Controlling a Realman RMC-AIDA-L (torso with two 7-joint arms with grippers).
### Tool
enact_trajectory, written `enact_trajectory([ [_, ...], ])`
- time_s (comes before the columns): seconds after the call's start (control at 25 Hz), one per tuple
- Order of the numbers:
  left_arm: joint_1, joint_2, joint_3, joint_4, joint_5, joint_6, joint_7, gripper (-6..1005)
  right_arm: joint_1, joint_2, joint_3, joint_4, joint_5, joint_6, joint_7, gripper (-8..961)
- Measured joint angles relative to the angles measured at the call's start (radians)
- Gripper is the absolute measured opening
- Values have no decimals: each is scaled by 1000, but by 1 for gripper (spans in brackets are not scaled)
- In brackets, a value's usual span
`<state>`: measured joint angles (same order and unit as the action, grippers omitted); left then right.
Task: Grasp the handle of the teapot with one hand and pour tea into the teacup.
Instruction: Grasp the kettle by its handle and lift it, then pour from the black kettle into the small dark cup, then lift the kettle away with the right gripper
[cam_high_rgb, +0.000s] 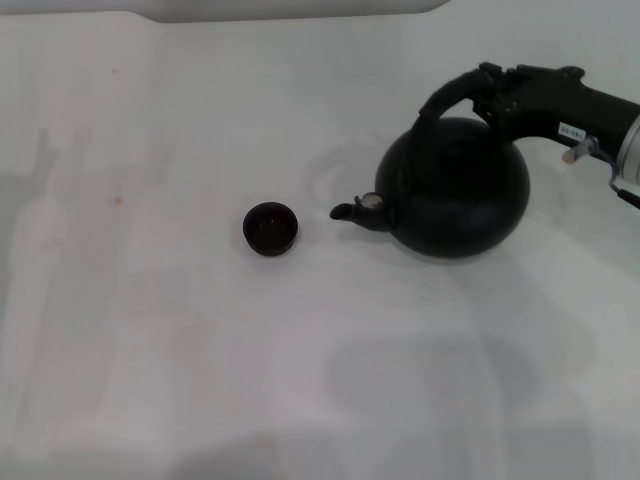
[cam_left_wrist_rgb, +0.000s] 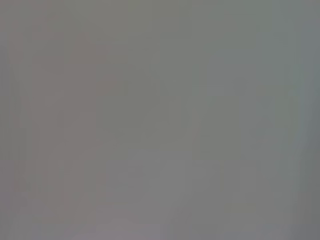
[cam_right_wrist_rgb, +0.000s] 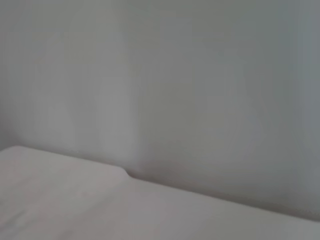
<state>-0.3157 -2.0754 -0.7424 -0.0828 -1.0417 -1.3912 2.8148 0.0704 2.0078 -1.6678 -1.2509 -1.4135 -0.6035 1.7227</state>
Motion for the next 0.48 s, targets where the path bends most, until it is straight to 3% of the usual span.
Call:
enact_trajectory([
  [0.48, 18, -3, -2, 0, 0, 0, 0, 866, 88, 4, -22, -16, 0, -10, -5, 212],
])
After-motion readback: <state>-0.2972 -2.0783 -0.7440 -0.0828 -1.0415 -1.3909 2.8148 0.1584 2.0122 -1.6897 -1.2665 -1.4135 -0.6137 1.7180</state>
